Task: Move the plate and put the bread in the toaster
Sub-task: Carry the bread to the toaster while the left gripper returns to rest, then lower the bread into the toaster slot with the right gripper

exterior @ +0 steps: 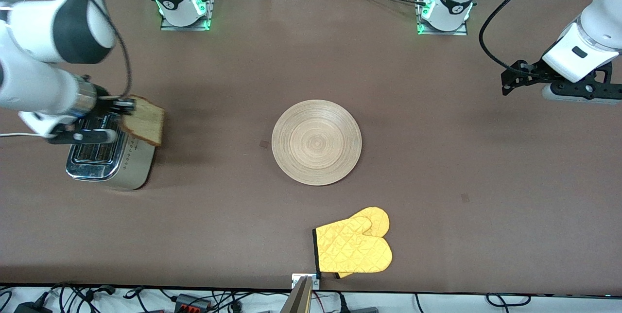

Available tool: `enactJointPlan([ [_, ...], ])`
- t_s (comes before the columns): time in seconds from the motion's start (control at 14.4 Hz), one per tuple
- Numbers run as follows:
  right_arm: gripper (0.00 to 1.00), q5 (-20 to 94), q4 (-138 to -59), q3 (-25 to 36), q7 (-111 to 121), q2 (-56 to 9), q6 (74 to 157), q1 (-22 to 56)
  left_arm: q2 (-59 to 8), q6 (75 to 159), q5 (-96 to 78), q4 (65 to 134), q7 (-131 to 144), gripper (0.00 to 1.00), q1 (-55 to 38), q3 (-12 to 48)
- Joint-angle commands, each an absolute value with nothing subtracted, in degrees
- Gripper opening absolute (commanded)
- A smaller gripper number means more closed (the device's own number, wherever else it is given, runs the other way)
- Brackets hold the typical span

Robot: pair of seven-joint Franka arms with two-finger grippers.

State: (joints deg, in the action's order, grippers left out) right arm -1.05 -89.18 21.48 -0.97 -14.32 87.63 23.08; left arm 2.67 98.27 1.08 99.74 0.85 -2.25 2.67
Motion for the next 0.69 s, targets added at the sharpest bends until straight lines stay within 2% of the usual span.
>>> enactJointPlan([
  [0.0, 0.0, -9.82, -85.34, 21.88, -3.51, -15.64, 83.68, 24.17, 3.34, 97.91, 0.18, 99.23, 0.88, 1.0, -2.11, 2.99],
  [0.21, 0.0, -10.63, -85.52, 21.97, -5.97, -17.4, 82.88, 22.68, 3.25, 97.82, 0.35, 98.88, 0.44, 1.0, -2.2, 2.99],
  [0.42, 0.0, -11.59, -85.08, 22.06, -4.75, -19.94, 85.5, 21.97, 3.25, 97.56, 0.18, 98.88, 0.17, 1.0, -2.2, 2.99],
  [0.62, 0.0, -13.35, -85.25, 22.06, -3.43, -20.04, 86.13, 21.1, 3.25, 97.56, 0.18, 98.88, 0.18, 1.0, -2.2, 2.99],
])
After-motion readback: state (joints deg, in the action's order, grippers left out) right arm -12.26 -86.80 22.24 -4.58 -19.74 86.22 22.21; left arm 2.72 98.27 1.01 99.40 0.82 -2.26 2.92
